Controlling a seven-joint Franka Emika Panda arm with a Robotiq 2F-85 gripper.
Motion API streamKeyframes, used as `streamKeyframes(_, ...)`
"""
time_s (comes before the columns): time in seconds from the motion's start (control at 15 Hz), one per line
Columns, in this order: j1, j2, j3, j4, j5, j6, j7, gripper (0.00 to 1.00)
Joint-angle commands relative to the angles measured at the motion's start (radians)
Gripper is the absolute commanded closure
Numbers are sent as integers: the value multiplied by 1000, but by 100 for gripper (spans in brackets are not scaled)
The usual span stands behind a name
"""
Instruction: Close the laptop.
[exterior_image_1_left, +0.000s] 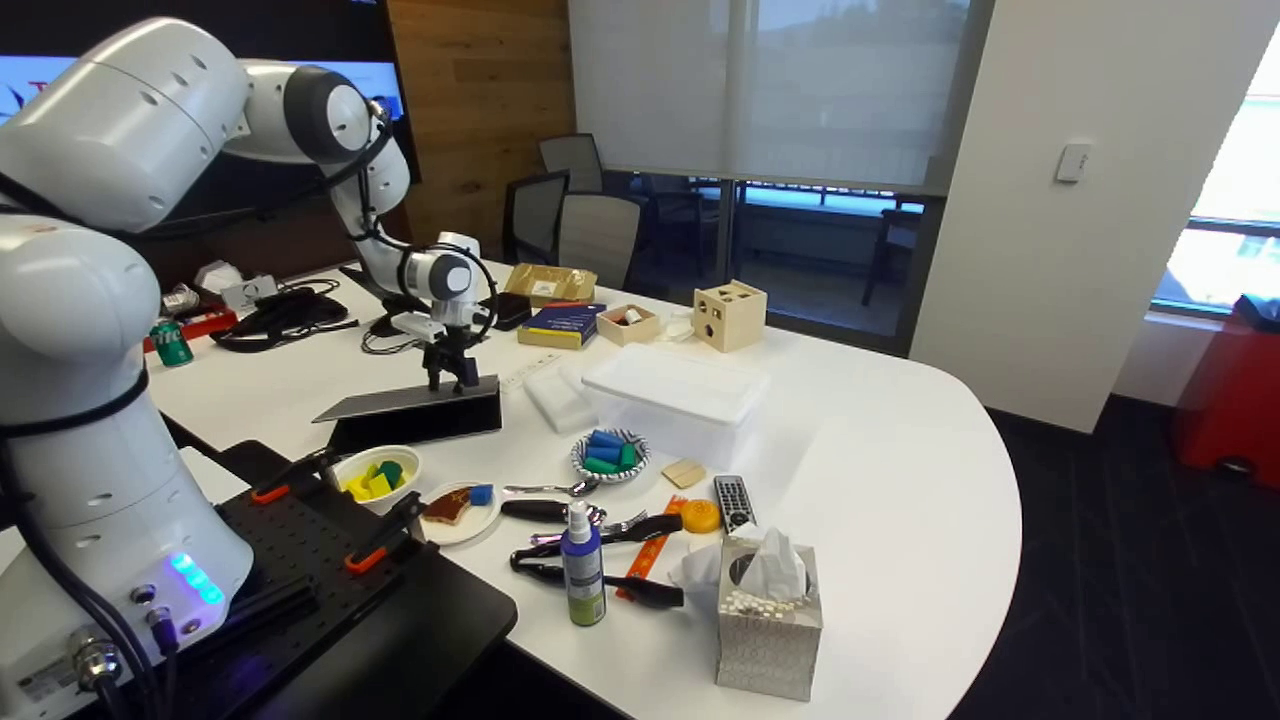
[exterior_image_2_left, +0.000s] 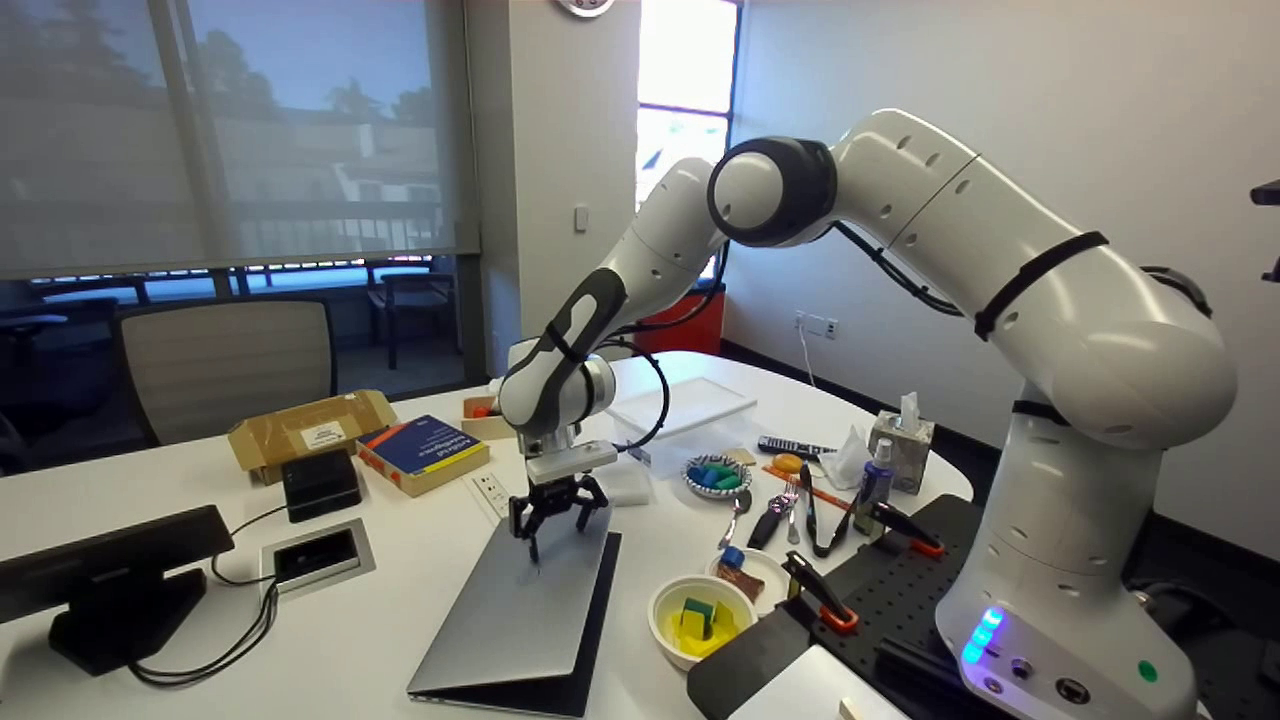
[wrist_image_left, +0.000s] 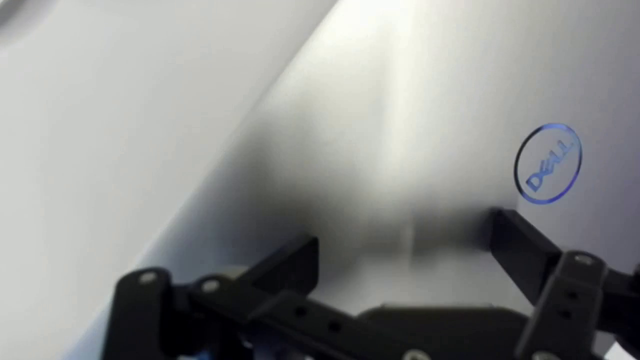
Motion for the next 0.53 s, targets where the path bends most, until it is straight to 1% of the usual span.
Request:
streamKeyframes(0.0,0,33,-10,-10,18,40,13,0)
streamKeyframes(0.2,1,0,-17,-33,13,86,14,0)
streamKeyframes(0.4,19,-102,-32,-85,-12,116,9,0)
streamKeyframes(0.47,30,-141,-42,-100,-25,103,15,0)
